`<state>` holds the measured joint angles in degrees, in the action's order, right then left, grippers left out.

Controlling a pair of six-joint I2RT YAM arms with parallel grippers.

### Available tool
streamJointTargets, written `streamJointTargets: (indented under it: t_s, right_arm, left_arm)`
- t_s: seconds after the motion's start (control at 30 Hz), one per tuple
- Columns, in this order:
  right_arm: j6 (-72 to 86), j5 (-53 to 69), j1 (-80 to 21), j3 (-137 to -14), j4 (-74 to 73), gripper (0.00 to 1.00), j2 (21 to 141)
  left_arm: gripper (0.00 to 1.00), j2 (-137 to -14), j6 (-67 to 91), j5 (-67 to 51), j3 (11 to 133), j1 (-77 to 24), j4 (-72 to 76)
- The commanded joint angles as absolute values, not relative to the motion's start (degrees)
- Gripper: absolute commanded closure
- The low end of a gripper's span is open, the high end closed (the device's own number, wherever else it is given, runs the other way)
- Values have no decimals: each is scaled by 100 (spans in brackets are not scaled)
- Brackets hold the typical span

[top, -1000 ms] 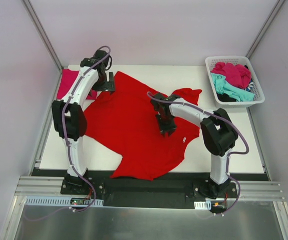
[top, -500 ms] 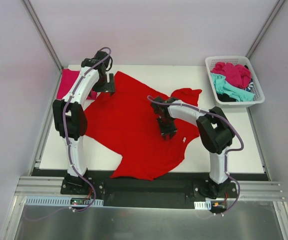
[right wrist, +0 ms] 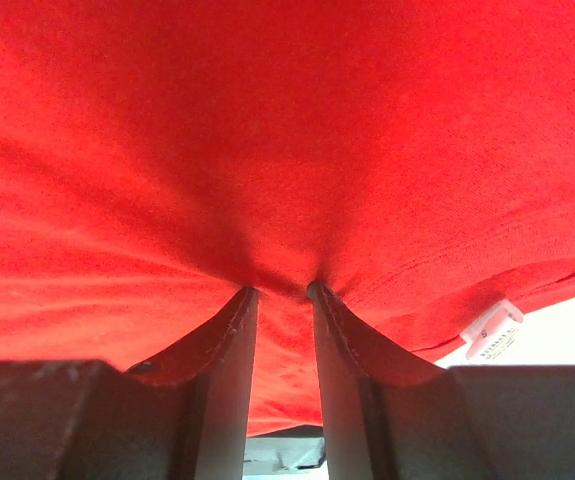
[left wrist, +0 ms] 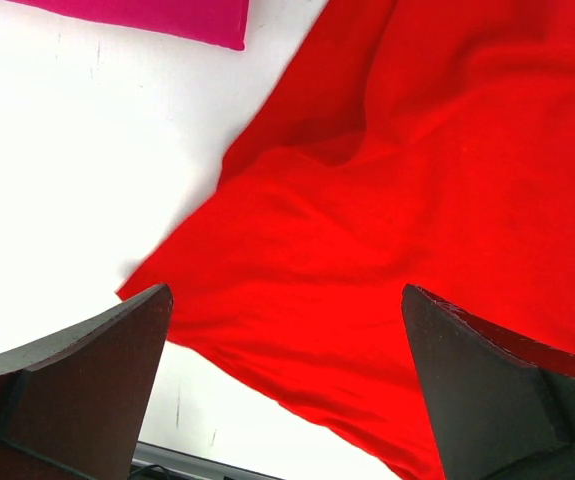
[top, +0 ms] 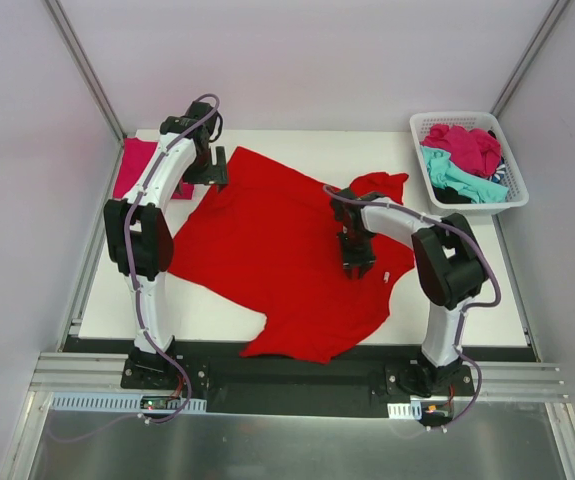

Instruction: Fold and stack the t-shirts

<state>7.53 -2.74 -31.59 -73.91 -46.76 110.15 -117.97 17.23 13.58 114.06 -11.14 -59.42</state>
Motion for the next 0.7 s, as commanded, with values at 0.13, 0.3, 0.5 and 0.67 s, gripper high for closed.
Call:
streamJointTargets:
  t_s: [0.13,0.3,0.5,0.67]
  right_arm:
    - [229,-852,-2575,-7426,-4939,68,10863]
    - [88,-949,-2321,-7944,-5176,68,11161]
    - [70,-923,-1899,-8402,-5318,69,11522]
    - [140,-616,-1897,-8411,-5422,70,11182]
  left_arm:
    - [1,-11461,1749,1222,11496,-1063,-6117]
    - [1,-11400,1714,1230,11426,-1116,-6126]
    - [1,-11276,1644,1266,11364,-1134,-6126]
    - [1,-11040,1670,1011,11286,-1265,-6144]
